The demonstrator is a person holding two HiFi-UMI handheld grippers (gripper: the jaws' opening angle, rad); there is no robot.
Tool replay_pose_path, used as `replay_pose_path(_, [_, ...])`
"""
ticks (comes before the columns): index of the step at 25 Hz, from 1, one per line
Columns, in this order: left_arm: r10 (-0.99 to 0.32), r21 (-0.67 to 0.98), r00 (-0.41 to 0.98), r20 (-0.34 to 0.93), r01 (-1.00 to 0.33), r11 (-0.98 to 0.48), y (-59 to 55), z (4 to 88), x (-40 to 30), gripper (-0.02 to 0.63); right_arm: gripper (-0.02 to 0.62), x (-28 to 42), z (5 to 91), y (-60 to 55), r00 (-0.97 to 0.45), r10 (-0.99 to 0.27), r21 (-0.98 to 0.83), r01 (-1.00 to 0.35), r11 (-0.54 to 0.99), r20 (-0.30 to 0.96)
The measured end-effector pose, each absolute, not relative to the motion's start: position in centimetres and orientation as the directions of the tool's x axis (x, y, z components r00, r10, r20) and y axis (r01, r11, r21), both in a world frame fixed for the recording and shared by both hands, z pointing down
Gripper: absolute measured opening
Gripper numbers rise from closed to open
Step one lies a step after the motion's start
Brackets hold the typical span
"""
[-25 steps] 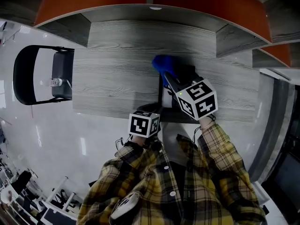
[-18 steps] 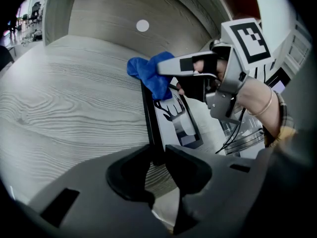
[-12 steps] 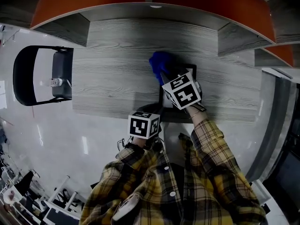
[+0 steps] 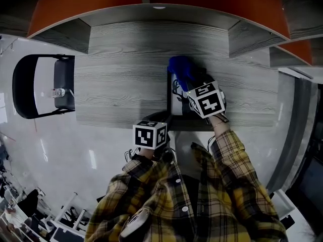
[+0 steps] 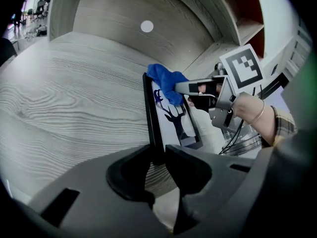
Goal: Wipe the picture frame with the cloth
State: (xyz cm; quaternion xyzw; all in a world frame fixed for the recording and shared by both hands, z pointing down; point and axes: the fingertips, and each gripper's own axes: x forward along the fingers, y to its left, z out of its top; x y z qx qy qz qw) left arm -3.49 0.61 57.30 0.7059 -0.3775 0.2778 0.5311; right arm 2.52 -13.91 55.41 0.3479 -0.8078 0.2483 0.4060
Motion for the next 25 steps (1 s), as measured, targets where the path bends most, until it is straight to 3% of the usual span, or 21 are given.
replay_pose_path(25, [-0.246,0.53,0.55,0.798,-0.835,-0.147,0.6,57.5,-3.4,0.098,0.04,14.1,56.0,-12.4,-0.283,-0.438,-0.09,-0.907,0.411,0.853])
